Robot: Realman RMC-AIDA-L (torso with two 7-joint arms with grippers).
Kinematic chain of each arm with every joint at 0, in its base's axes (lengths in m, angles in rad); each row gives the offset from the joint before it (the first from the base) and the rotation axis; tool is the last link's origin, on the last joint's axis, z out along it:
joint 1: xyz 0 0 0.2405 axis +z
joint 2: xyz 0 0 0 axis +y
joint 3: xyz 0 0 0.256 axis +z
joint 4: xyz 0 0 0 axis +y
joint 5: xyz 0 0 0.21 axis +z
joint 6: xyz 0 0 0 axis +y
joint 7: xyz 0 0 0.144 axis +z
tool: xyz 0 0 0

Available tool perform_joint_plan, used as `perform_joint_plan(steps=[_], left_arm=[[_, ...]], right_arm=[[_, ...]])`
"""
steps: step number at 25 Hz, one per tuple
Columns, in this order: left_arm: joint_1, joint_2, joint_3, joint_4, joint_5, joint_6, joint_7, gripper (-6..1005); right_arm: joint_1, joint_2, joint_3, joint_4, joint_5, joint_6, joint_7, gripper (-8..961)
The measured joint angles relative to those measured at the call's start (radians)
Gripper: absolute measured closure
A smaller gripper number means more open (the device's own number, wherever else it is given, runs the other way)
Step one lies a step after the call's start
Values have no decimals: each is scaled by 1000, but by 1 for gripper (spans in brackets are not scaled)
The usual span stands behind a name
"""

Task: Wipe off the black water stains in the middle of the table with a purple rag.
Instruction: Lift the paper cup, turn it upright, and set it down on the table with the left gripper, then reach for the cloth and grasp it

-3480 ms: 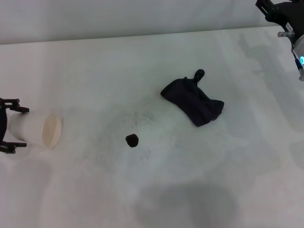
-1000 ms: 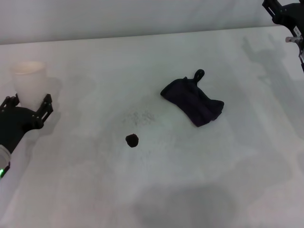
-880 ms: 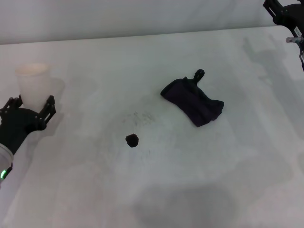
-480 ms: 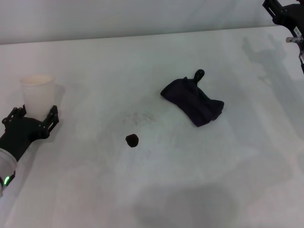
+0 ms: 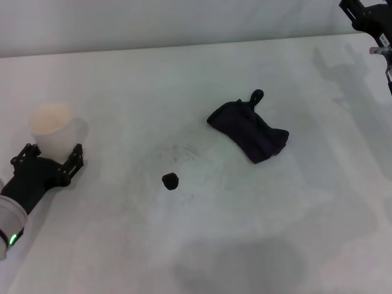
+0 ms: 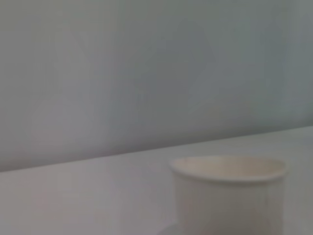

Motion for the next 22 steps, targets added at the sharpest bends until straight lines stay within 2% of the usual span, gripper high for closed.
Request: perform_joint_plan(steps=[10, 22], left_arm=[[22, 0, 0, 14, 2, 9, 3, 290], [60, 4, 0, 35, -3, 46, 4, 132]], right_arm=[[-8, 0, 0, 0, 0, 0, 7, 98], [-8, 0, 2, 2, 0, 1, 8, 98]])
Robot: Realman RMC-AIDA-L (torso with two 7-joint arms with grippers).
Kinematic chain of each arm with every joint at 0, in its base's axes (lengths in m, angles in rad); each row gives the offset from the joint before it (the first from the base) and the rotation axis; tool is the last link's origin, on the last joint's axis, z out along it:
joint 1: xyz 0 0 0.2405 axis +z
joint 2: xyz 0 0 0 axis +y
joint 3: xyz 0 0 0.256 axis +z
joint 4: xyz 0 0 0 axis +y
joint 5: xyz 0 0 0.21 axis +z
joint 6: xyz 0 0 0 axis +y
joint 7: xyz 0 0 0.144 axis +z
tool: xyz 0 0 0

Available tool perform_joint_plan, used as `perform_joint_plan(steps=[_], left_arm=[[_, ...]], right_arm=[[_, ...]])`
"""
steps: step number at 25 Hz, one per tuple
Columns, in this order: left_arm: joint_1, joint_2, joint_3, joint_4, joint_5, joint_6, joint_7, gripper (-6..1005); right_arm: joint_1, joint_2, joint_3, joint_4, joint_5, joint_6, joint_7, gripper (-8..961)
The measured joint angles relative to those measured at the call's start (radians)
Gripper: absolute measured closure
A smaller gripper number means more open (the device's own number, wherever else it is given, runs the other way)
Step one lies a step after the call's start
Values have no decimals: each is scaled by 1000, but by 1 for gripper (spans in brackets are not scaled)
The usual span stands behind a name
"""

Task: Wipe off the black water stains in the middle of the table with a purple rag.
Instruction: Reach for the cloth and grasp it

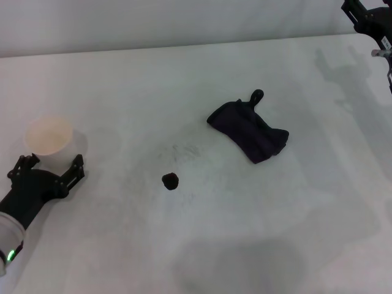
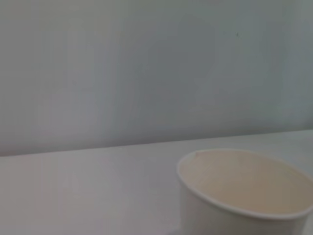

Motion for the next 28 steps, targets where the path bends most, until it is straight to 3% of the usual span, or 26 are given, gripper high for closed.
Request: perform_joint_plan(steps=[20, 24, 28], left_arm=[[182, 0, 0, 23, 85, 269, 108, 121], [264, 1, 0, 53, 46, 434, 149, 125], [299, 2, 0, 53, -20, 535, 154, 126]], right_arm=[[0, 0, -1, -2, 0, -17, 0, 98], [13, 0, -2, 2, 0, -53, 3, 98], [30, 0, -8, 14, -3, -55, 45, 99]])
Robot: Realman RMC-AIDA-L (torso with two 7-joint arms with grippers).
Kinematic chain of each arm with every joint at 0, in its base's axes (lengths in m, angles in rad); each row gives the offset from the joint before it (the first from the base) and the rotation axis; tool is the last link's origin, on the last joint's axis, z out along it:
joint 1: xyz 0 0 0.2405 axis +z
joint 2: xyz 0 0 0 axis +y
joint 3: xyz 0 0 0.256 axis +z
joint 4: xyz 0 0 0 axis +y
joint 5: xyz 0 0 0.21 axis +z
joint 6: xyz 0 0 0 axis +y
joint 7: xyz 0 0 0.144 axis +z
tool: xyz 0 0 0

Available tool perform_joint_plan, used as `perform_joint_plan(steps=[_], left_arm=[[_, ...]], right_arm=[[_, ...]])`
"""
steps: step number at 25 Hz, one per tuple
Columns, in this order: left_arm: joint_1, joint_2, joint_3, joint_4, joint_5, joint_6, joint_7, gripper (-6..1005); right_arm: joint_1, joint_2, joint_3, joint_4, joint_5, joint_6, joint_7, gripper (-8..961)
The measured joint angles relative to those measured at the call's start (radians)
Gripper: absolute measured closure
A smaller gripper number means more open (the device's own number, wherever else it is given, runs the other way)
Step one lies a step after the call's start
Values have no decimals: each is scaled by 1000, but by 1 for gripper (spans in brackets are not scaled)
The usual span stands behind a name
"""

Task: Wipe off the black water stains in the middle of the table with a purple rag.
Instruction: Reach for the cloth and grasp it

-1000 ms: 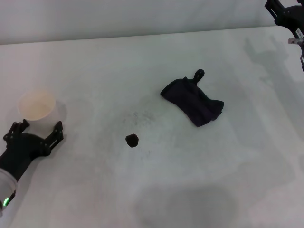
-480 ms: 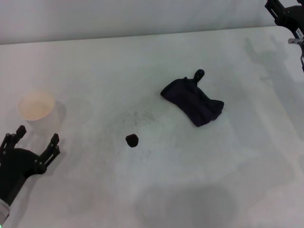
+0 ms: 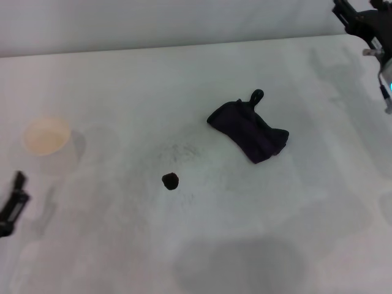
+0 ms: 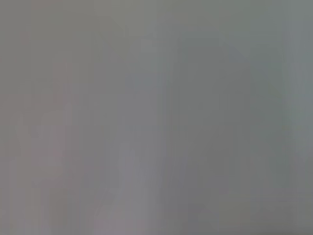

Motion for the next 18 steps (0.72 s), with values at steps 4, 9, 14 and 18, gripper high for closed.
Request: perform_joint_plan(steps=[4, 9, 14, 18], left_arm=[[14, -1, 0, -1, -133, 33, -8, 127], [-6, 4, 0, -13, -273, 1, -40, 127], [-50, 5, 0, -48, -352, -77, -76, 127], [-83, 6, -1, -65, -363, -117, -92, 127]], right_arm=[[16, 0, -70, -13, -64, -23, 129, 99], [20, -1, -280, -157, -193, -147, 281, 99], [5, -21, -628, -459, -349, -457, 613, 99], [-7, -20, -759, -661, -616, -677, 876, 100]])
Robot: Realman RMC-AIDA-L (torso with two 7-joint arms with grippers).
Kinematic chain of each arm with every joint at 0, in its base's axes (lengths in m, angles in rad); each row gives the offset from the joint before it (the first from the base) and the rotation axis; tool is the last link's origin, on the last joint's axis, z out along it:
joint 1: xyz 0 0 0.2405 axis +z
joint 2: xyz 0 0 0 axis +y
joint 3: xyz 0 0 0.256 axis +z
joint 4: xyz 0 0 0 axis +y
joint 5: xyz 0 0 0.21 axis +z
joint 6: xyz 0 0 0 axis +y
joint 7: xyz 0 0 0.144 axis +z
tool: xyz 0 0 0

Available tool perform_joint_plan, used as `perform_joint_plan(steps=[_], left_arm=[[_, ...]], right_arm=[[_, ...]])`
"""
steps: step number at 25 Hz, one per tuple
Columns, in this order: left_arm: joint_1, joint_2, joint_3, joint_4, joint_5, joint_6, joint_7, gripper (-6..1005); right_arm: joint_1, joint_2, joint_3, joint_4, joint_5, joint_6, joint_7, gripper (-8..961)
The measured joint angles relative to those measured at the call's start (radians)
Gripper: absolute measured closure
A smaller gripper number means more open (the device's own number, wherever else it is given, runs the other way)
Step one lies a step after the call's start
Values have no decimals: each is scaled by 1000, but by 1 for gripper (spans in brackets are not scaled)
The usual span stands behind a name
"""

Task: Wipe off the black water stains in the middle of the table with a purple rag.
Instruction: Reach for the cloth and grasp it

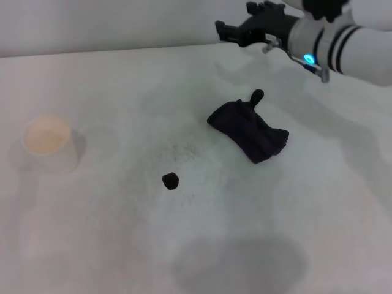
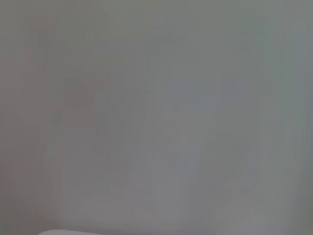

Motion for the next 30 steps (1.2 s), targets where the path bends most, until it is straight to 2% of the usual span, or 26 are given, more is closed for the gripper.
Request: perform_joint_plan(steps=[3, 4, 5, 6, 9, 11, 14, 19, 21, 25, 30], left_arm=[[-24, 2, 0, -9, -5, -22, 0, 127], [-42, 2, 0, -23, -6, -38, 0, 127], [-48, 2, 0, -26, -6, -46, 0, 127], [-48, 2, 0, -26, -6, -46, 0, 127], [-66, 2, 0, -29, -7, -66, -1, 127], [-77, 3, 0, -32, -7, -68, -1, 127], [-89, 3, 0, -36, -7, -69, 0, 127], [-112, 3, 0, -37, -8, -69, 0, 127], [-117, 2, 0, -37, -8, -69, 0, 127], [-128, -1, -10, -30, -8, -73, 0, 126], [-142, -4, -11, -25, -8, -93, 0, 126]], right_arm=[[5, -2, -9, -62, -200, 9, 220, 101], [23, -12, -5, -91, -360, 75, 401, 101], [33, -15, -5, -100, -434, 106, 484, 101], [33, -15, -5, -100, -434, 106, 484, 101], [65, -23, 2, -159, -743, 217, 781, 102], [83, -16, 35, -216, -964, 328, 963, 103], [97, 10, 93, -324, -1217, 518, 1153, 104], [91, 11, 24, -494, -1384, 702, 1346, 105], [92, 12, 0, -525, -1430, 762, 1403, 106], [100, 12, -36, -527, -1509, 849, 1492, 107], [96, 13, -48, -488, -1546, 864, 1541, 109]])
